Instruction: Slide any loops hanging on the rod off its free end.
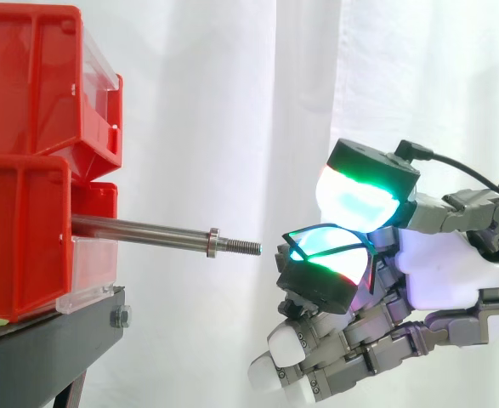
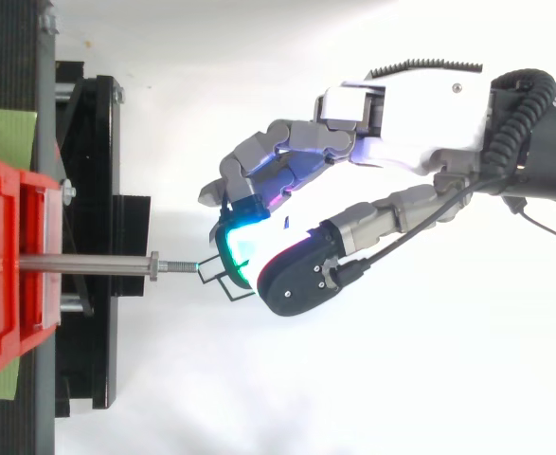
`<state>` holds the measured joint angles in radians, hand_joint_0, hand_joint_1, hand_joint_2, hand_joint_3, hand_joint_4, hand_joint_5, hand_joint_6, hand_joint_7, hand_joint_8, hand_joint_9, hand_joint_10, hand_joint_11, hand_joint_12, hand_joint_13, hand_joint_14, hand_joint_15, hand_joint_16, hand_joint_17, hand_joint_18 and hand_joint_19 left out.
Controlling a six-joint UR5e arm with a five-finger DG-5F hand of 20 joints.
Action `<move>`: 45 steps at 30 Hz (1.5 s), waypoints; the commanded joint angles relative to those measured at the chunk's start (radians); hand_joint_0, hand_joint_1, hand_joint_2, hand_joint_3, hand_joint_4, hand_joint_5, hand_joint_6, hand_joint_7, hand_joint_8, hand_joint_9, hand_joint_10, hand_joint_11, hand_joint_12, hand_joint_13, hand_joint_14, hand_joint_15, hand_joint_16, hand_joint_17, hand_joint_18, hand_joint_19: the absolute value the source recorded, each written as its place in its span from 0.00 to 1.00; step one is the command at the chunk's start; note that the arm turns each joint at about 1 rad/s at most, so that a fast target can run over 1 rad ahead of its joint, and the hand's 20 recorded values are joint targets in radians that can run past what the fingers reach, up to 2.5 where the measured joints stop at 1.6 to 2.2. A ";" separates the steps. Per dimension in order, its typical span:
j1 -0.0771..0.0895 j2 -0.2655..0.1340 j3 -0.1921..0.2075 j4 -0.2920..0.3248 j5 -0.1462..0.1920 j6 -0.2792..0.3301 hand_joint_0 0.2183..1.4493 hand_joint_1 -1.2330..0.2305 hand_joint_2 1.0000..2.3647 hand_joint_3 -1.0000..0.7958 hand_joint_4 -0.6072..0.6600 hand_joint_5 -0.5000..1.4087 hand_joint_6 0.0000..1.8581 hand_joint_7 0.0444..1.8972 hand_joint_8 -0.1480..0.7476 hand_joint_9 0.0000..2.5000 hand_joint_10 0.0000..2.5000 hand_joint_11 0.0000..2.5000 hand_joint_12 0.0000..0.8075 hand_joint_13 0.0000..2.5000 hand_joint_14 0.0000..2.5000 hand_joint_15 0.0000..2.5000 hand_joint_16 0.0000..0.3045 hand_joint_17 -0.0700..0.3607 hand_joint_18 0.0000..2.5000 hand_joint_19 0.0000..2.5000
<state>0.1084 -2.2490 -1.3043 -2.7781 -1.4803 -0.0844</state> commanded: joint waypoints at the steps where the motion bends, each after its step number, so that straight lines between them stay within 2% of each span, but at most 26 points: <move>1: -0.001 0.000 0.000 0.000 0.000 0.000 0.29 0.38 0.01 0.40 0.58 0.17 0.43 0.70 0.46 0.28 0.00 0.06 0.35 0.19 0.00 0.00 0.13 0.37 0.14 0.00; 8: 0.001 0.000 -0.001 0.000 0.000 0.000 0.28 0.36 0.01 0.45 0.54 0.17 0.45 0.70 0.46 0.29 0.00 0.06 0.35 0.19 0.00 0.00 0.13 0.37 0.15 0.00; 13: 0.001 0.000 -0.001 0.000 0.000 0.000 0.30 0.31 0.01 0.38 0.58 0.16 0.44 0.69 0.45 0.28 0.00 0.07 0.34 0.18 0.00 0.00 0.13 0.37 0.14 0.00; 19: 0.001 0.000 0.000 0.000 0.000 0.000 0.31 0.30 0.01 0.33 0.58 0.16 0.44 0.68 0.44 0.28 0.00 0.06 0.34 0.18 0.00 0.00 0.13 0.37 0.14 0.00; 26: 0.001 0.000 -0.001 0.000 0.000 0.000 0.30 0.34 0.00 0.28 0.59 0.16 0.44 0.66 0.45 0.28 0.00 0.06 0.34 0.18 0.00 0.00 0.13 0.37 0.15 0.00; 35: 0.001 0.000 0.000 0.000 -0.002 0.000 0.27 0.43 0.00 0.28 0.60 0.17 0.43 0.66 0.45 0.29 0.00 0.06 0.35 0.19 0.00 0.00 0.13 0.38 0.15 0.00; 41: -0.001 0.000 0.000 0.000 -0.002 0.000 0.29 0.46 0.00 0.28 0.60 0.17 0.42 0.68 0.45 0.29 0.00 0.06 0.34 0.19 0.00 0.00 0.13 0.37 0.15 0.00; 45: 0.001 0.000 -0.001 0.000 0.000 0.000 0.31 0.44 0.01 0.35 0.58 0.17 0.43 0.70 0.46 0.29 0.00 0.06 0.34 0.19 0.00 0.00 0.13 0.37 0.16 0.00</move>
<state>0.1088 -2.2488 -1.3048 -2.7780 -1.4818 -0.0843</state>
